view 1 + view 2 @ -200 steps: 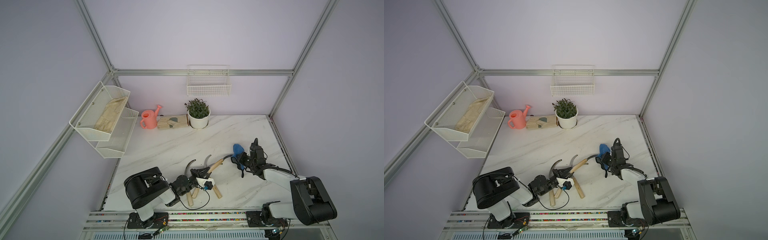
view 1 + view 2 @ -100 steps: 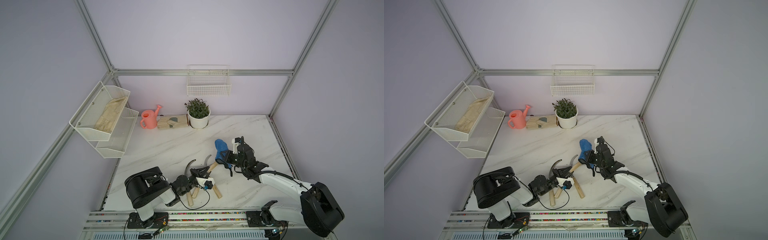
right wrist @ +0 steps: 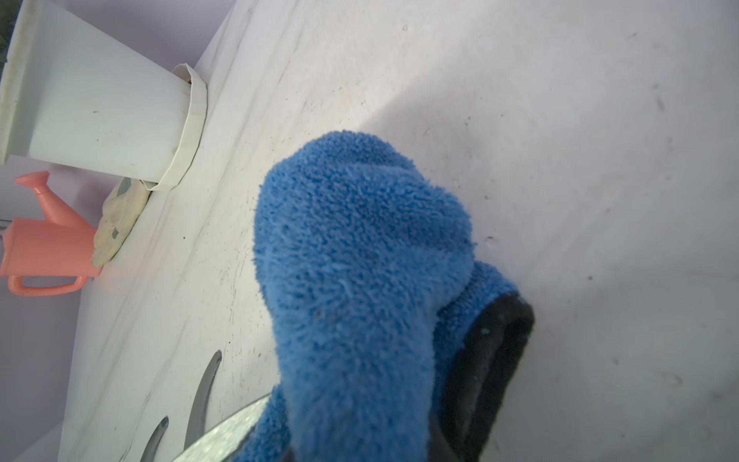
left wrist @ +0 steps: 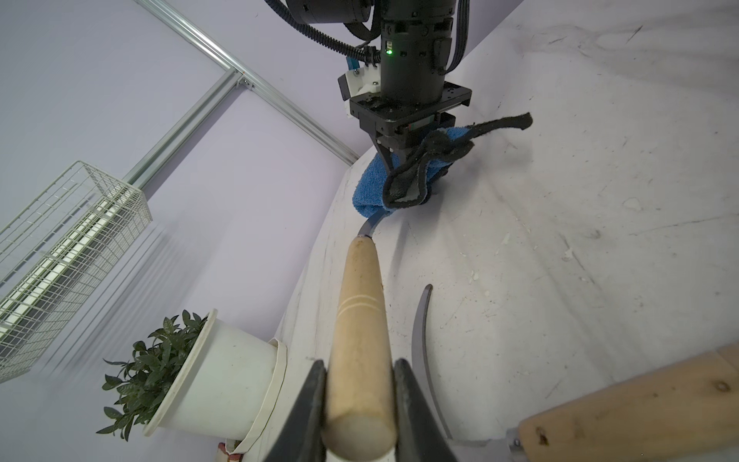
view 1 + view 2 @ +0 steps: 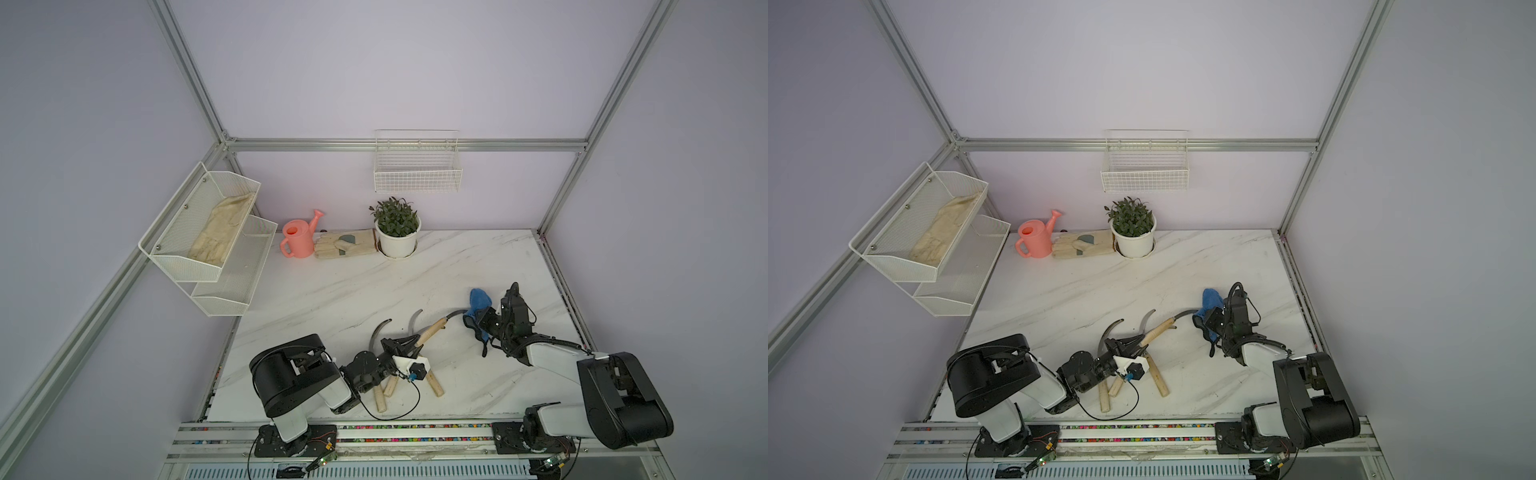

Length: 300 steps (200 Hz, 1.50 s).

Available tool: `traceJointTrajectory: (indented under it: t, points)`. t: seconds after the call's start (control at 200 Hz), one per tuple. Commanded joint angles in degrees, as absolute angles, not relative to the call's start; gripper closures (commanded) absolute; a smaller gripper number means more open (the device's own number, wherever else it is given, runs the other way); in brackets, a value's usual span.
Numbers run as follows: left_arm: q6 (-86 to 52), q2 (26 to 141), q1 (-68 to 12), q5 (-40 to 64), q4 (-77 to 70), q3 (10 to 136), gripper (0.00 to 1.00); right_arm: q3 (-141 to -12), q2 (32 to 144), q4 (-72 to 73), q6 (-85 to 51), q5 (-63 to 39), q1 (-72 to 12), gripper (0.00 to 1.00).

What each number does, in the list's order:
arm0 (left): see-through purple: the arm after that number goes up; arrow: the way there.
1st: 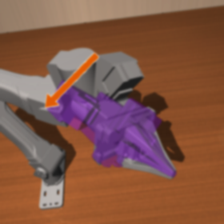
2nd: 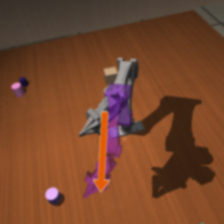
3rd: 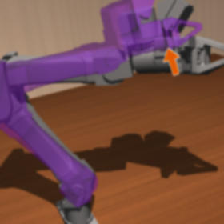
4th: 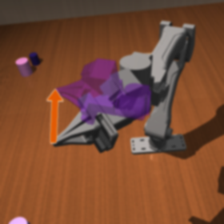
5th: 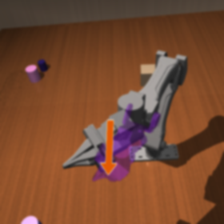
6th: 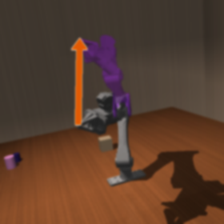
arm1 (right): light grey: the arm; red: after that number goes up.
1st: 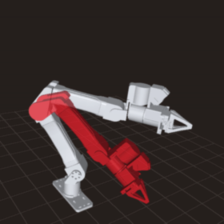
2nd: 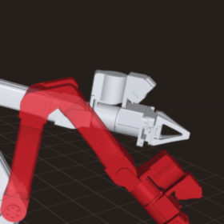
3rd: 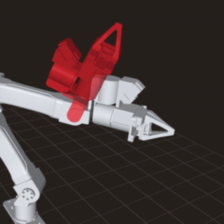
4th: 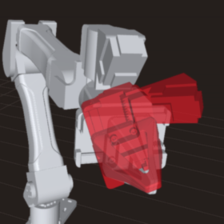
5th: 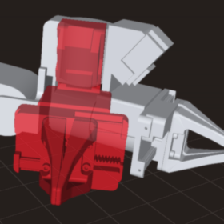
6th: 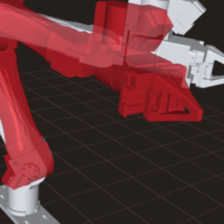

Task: Wipe small sickles with rags
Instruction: Wipe the small sickle.

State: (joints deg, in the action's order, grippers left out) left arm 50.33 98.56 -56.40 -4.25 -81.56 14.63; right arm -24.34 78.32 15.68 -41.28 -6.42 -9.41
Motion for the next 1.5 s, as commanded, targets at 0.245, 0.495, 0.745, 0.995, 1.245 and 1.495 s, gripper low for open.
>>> traceJointTrajectory:
  t: [0.245,0.495,0.745,0.995,1.245,1.495]
  points:
    - [50.6,97.8,-56.5,-5.2,-86.0,15.5,1.0,-32.9,70.3,6.6,-42.3,-3.1,-30.1,1.0]
    - [50.5,97.8,-56.5,-5.6,-86.1,15.5,1.0,-30.2,70.5,4.9,-43.7,4.3,-29.8,1.0]
    - [50.3,97.0,-56.6,-5.8,-86.0,15.0,1.0,-23.0,73.8,9.6,-43.2,-3.6,-14.4,1.0]
    - [50.2,97.1,-56.7,-6.1,-86.0,15.2,1.0,-23.6,73.9,10.9,-42.7,-8.6,-12.7,1.0]
    - [50.0,97.1,-56.6,-6.2,-86.0,15.2,1.0,-30.1,65.7,6.4,-41.8,-4.0,-26.6,1.0]
    - [49.8,97.3,-56.6,-6.8,-86.1,15.4,1.0,-30.7,63.7,4.9,-41.7,0.6,-32.0,1.0]
